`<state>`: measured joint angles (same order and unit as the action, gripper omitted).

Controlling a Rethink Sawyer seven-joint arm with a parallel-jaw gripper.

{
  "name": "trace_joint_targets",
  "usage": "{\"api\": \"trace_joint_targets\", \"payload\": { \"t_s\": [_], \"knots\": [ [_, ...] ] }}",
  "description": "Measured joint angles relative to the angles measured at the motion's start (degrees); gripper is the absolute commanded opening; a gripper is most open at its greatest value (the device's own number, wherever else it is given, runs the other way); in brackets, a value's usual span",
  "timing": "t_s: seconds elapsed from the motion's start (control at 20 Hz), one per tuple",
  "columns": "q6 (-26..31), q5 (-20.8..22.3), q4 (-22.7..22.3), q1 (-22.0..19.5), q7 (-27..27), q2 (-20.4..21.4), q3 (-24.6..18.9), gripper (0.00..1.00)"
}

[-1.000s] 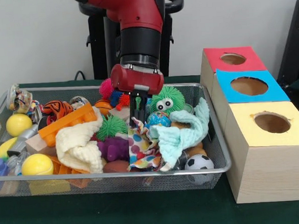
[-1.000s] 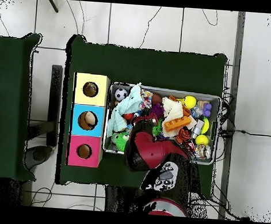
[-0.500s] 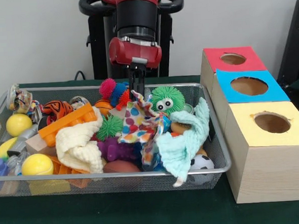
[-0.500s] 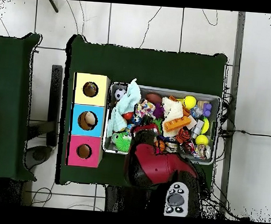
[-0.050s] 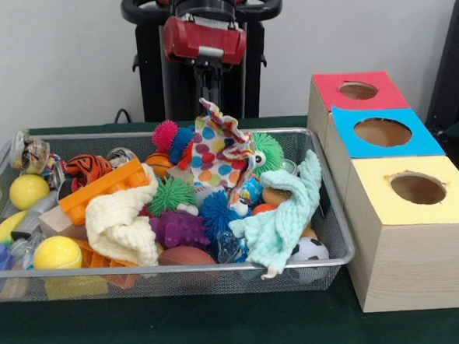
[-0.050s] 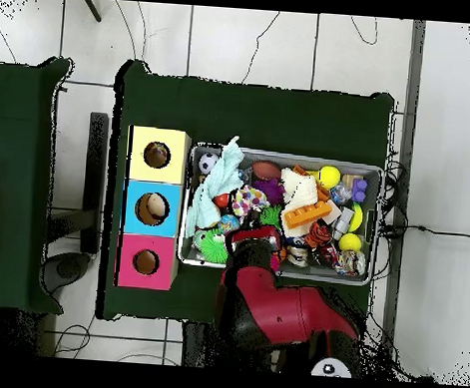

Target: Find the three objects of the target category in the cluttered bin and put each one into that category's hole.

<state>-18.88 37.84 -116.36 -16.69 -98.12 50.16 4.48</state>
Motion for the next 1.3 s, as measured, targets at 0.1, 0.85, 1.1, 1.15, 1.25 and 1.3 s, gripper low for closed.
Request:
{"api": "trace_joint_targets", "payload": {
  "t_s": [0.1,0.85,1.1,1.15,1.25,1.3],
  "knots": [
    [1.12,-0.01,-1.40,-1.00,0.00,2.13,-1.28,0.00],
    [4.16,-0.37,-12.03,-11.10,-0.01,15.32,-16.56,0.00],
    [4.18,-2.91,-15.27,-17.27,-0.02,15.94,-25.83,0.00],
    [4.18,-3.31,-15.56,-17.76,-0.02,15.96,-26.72,0.00],
    [4.18,-5.32,-17.01,-19.49,-0.02,15.99,-30.46,0.00],
    [4.18,-6.06,-17.42,-19.81,-0.02,16.03,-31.51,0.00]
  ]
}}
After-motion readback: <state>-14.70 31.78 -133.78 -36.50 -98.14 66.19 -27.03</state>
